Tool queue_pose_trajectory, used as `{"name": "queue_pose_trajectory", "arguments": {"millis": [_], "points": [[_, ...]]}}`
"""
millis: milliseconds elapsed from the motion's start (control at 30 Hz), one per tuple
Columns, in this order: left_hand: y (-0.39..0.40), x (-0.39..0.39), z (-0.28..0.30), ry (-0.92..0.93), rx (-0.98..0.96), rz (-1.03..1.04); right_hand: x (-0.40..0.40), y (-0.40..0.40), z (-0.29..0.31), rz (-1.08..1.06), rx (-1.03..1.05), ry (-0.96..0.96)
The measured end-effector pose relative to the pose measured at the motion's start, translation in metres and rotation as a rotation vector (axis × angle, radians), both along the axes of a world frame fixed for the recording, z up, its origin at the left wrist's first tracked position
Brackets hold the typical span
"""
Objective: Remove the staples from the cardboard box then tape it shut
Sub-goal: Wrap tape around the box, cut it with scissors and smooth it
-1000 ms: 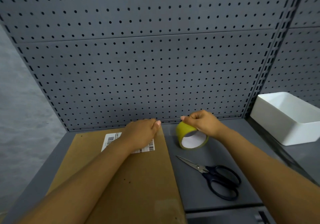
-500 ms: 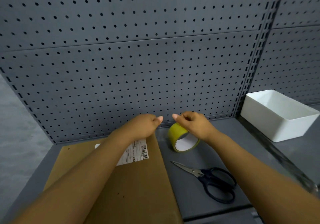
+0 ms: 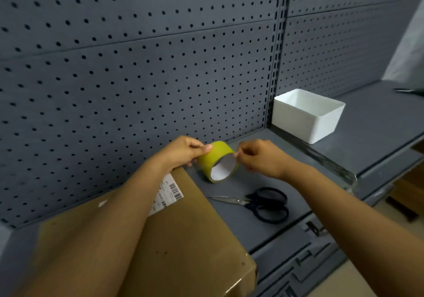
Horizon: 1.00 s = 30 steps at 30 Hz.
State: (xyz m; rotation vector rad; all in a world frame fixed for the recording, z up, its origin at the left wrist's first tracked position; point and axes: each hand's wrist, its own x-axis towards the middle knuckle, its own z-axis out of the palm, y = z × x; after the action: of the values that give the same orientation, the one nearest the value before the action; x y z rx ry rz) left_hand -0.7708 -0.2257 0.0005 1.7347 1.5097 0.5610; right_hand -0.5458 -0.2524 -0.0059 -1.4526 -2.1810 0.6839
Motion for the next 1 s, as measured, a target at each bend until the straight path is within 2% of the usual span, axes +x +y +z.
{"name": "queue_pose_trajectory", "arguments": {"millis": [200,300,433,500,667,867,1000], "points": [[-0.002,0.000,0.000,-0.036,-0.045,0.045,0.027,-0.041,-0.019,-0.016,-0.209,-0.178],[-0.004,0.002,0.004,-0.086,-0.131,0.049,0.034,-0.061,-0.017,-0.040,-0.296,-0.296],[-0.005,0.003,0.006,-0.105,-0.153,0.044,0.027,-0.075,-0.027,-0.104,-0.190,-0.453],[-0.004,0.000,0.003,-0.100,-0.120,0.044,0.022,-0.080,-0.032,-0.146,-0.159,-0.461],[-0.002,-0.004,-0.003,-0.034,-0.021,0.051,0.021,-0.092,-0.024,-0.127,-0.219,-0.276],[-0.005,0.000,-0.001,-0.057,-0.023,0.087,0.005,-0.103,-0.015,-0.035,-0.556,0.329],[-0.002,-0.002,-0.001,-0.075,-0.086,0.107,-0.002,-0.106,-0.014,0.005,-0.659,0.354]]}}
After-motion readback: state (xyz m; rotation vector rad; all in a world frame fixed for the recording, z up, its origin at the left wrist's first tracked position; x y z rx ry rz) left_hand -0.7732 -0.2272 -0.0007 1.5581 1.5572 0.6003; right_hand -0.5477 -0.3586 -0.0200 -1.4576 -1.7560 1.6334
